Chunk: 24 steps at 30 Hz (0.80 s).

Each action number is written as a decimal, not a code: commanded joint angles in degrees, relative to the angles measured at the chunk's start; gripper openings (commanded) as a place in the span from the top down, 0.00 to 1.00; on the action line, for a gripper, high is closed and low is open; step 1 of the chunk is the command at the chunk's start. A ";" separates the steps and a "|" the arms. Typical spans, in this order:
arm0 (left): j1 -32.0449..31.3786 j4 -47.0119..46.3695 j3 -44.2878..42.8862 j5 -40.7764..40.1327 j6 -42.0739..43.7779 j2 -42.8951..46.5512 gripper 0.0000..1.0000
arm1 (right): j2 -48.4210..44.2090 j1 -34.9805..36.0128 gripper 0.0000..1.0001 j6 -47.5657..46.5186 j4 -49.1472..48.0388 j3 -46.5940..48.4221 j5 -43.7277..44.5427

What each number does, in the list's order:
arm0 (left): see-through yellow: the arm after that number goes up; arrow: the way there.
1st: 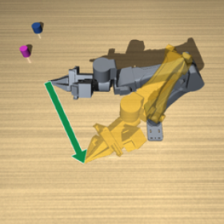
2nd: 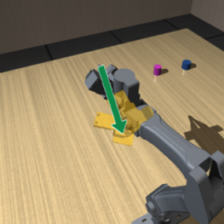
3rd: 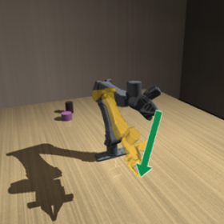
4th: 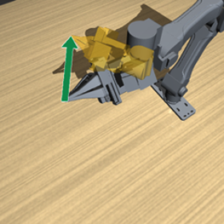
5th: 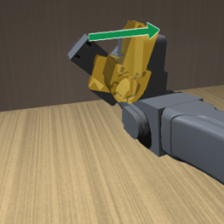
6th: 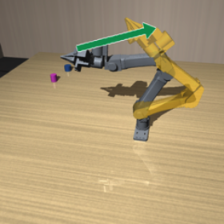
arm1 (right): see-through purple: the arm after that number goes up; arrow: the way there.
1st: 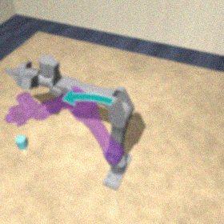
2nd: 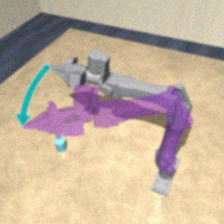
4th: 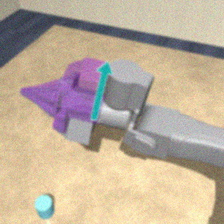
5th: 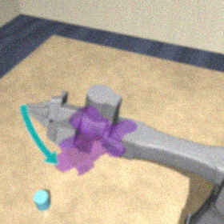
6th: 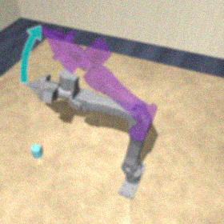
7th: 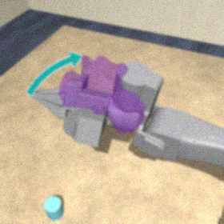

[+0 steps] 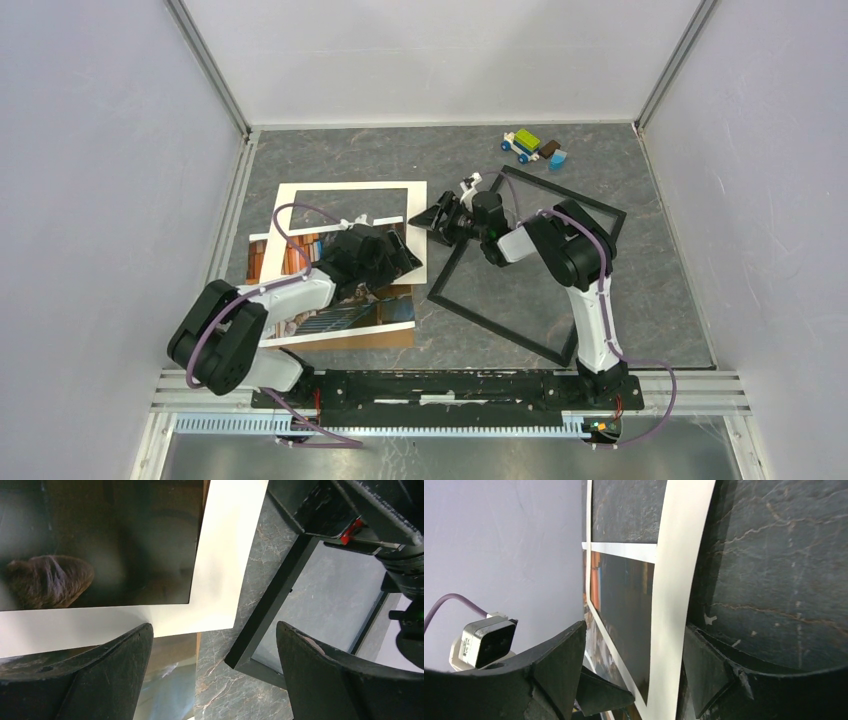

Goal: Put the photo into the frame

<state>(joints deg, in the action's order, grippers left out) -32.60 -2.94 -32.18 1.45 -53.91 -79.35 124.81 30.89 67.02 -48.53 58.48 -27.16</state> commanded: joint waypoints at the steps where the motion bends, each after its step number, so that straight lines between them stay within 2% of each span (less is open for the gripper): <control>1: 0.07 2.66 0.17 -2.08 3.61 -2.77 0.00 | 1.72 1.17 0.27 5.16 -7.73 1.36 -2.67; 5: 0.08 2.68 -0.35 -1.72 5.13 -2.03 0.00 | 1.37 1.17 0.37 5.65 -9.30 0.41 -2.51; 7: 0.08 5.17 -1.20 -1.72 6.35 -0.79 0.00 | 0.75 1.19 0.50 4.59 -8.05 0.58 -2.07; 9: 0.04 6.94 -2.40 -0.73 8.18 1.28 0.00 | -0.50 1.18 0.62 2.37 -4.52 1.27 -1.26; 15: 0.03 15.32 -7.92 2.66 12.53 11.96 0.00 | -5.20 1.18 0.88 -7.59 12.20 6.30 0.80; 17: 0.08 18.51 -10.21 3.91 13.71 15.94 0.00 | -6.68 1.19 1.00 -10.19 16.25 7.51 1.81; 21: 0.05 26.02 -15.79 5.82 17.27 22.91 0.00 | -11.57 1.32 1.00 -19.94 27.90 10.01 2.39; 24: 0.07 31.28 -19.86 6.54 20.11 27.25 0.00 | -17.77 1.33 1.00 -31.24 42.59 12.29 3.54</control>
<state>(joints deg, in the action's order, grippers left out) -32.60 19.51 -46.68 5.61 -40.91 -56.99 116.14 31.94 52.16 -24.05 66.37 -25.52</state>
